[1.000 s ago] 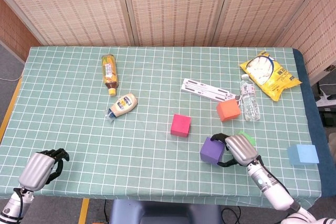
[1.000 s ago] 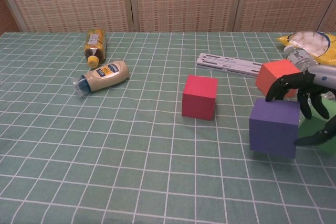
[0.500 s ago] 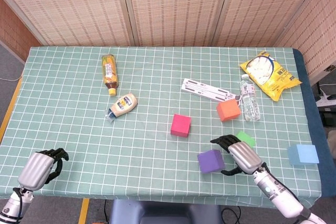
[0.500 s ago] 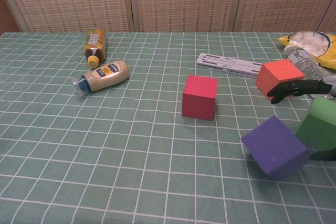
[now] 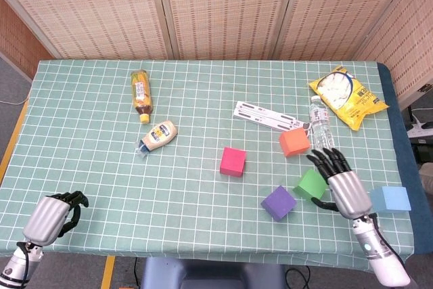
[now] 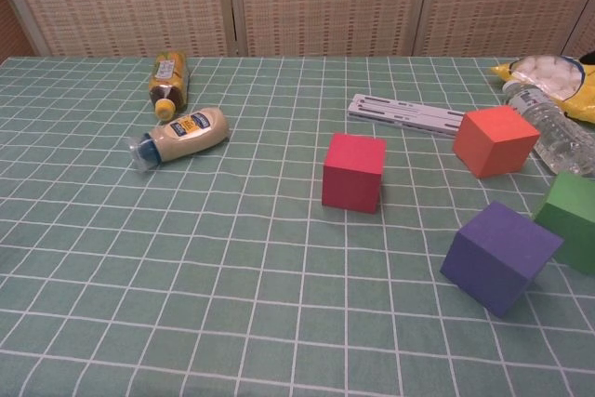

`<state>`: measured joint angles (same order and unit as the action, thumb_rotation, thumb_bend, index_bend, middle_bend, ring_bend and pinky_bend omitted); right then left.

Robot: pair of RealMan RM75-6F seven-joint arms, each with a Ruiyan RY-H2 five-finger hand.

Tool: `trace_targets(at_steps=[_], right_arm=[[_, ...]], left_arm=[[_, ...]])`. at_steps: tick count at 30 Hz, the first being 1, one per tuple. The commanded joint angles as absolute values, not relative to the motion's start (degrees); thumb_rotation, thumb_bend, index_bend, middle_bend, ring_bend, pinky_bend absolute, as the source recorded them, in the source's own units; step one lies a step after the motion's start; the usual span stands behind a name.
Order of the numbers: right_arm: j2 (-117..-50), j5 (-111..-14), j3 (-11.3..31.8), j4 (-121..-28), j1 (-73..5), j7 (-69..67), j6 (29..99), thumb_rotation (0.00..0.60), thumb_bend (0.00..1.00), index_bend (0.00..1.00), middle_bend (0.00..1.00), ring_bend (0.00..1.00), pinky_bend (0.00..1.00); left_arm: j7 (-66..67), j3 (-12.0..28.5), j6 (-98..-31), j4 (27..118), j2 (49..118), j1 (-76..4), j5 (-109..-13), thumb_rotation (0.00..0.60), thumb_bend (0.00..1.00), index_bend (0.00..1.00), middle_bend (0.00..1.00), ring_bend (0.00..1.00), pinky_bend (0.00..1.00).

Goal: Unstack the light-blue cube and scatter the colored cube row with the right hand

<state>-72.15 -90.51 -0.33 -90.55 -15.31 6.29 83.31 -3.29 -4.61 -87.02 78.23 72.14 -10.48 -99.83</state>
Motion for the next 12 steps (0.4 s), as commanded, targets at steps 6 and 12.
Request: trace_targets(at_steps=[6,12], right_arm=[[-75.9,-86.1,2.8,-83.6,-7.3,14.4,93.6,0.6,0.0,0.12,0.07,0.0,0.01],[-76.3,-83.5,3.4,-82.5,-5.8,13.5,92.6,0.6,0.0,0.12,0.07,0.0,0.01]], left_arm=[[-3.1,-4.6,-87.1,78.4,72.1,-10.5,-99.8,0.6,0.74,0.53,0.49,0.59,0.73],[-3.0,-4.5,-86.6,78.4,72.1,-10.5,-99.4,0.6,0.74,0.53,0.5,0.59,0.73]])
